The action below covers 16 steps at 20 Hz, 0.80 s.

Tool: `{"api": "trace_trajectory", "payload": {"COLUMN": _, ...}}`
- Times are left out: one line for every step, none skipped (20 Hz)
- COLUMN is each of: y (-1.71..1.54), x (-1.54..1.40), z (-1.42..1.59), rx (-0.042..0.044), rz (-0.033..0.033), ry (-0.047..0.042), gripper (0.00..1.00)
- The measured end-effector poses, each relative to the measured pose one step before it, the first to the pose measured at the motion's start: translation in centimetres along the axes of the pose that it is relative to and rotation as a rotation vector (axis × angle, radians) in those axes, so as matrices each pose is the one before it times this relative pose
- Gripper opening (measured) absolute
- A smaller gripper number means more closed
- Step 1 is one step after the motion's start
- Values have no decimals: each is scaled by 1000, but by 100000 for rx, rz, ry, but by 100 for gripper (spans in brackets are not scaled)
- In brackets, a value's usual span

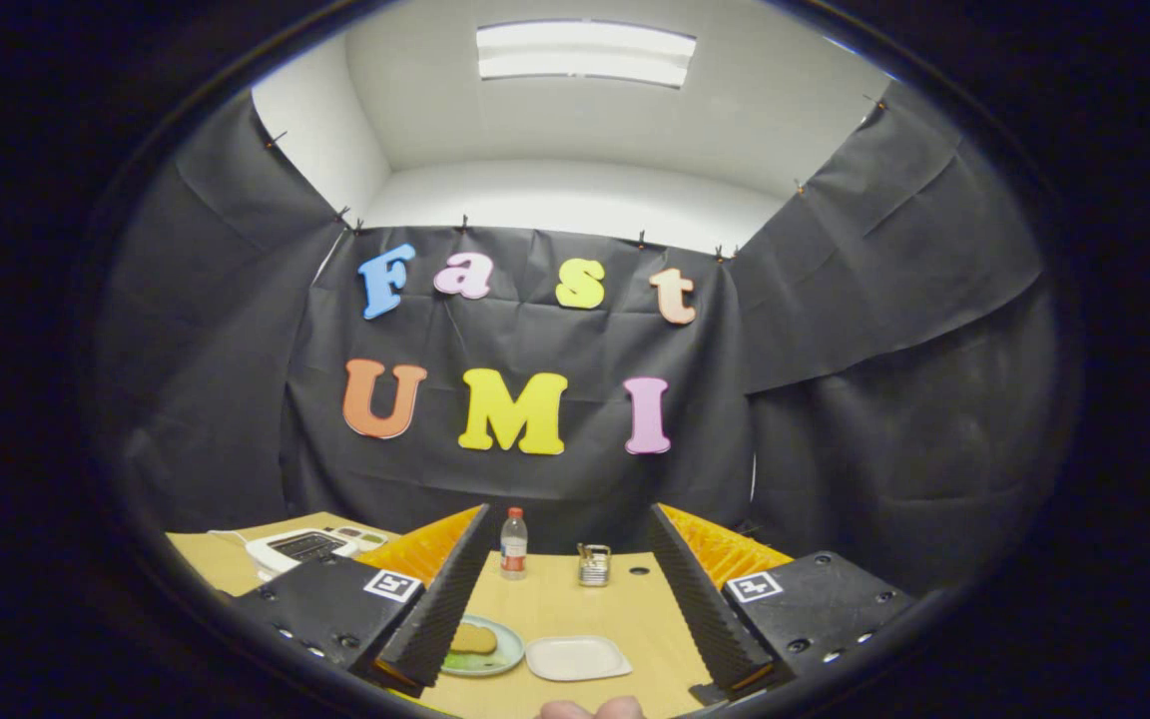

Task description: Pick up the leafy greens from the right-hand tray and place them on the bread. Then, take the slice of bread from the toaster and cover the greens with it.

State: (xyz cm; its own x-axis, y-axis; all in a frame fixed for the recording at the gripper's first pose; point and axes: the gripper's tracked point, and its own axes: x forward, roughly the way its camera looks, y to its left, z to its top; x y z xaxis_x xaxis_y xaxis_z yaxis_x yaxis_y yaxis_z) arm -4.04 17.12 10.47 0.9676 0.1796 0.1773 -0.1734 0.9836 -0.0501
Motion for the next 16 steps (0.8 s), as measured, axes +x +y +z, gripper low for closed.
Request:
{"api": "trace_trajectory", "payload": {"y": 1091, "x": -91, "z": 138, "rx": -148, "rz": 2297, "ry": -674, "gripper": 95}}
{"api": "trace_trajectory", "payload": {"y": 760, "x": -2, "z": -111, "rx": -1764, "rz": 1760, "ry": 779, "gripper": 95}}
{"api": "trace_trajectory", "payload": {"y": 435, "x": 112, "z": -276, "rx": -83, "rz": 1120, "ry": 1465, "gripper": 95}}
{"api": "trace_trajectory", "payload": {"y": 696, "x": 236, "z": -115, "rx": 1257, "rz": 930, "ry": 1477, "gripper": 95}}
{"api": "trace_trajectory", "payload": {"y": 387, "x": 364, "z": -50, "rx": 948, "rz": 4, "ry": 1075, "gripper": 95}}
{"api": "trace_trajectory", "payload": {"y": 230, "x": 500, "z": -171, "rx": -76, "rz": -271, "ry": 1395, "gripper": 95}}
{"api": "trace_trajectory", "payload": {"y": 378, "x": 214, "z": -170, "rx": -173, "rz": 524, "ry": 1305, "gripper": 95}}
{"api": "trace_trajectory", "payload": {"y": 567, "x": -12, "z": -99, "rx": -848, "rz": 795, "ry": 832, "gripper": 95}}
{"api": "trace_trajectory", "payload": {"y": 624, "x": -187, "z": 304, "rx": -979, "rz": 1306, "ry": 354, "gripper": 95}}
{"api": "trace_trajectory", "payload": {"y": 578, "x": -181, "z": 502, "rx": -1186, "rz": 695, "ry": -776, "gripper": 95}}
{"api": "trace_trajectory", "payload": {"y": 363, "x": -224, "z": 521, "rx": -400, "rz": 980, "ry": -922, "gripper": 95}}
{"api": "trace_trajectory", "payload": {"y": 666, "x": -61, "z": 110, "rx": 492, "rz": 1456, "ry": -361, "gripper": 95}}
{"api": "trace_trajectory", "payload": {"y": 64, "x": 107, "z": -178, "rx": 624, "rz": 494, "ry": 164, "gripper": 95}}
{"api": "trace_trajectory", "payload": {"y": -378, "x": 298, "z": -295, "rx": 7, "rz": -846, "ry": 440, "gripper": 95}}
{"api": "trace_trajectory", "payload": {"y": -791, "x": 361, "z": -356, "rx": 85, "rz": -1716, "ry": 606, "gripper": 95}}
{"api": "trace_trajectory", "payload": {"y": -688, "x": 314, "z": -423, "rx": 295, "rz": -1660, "ry": 661, "gripper": 95}}
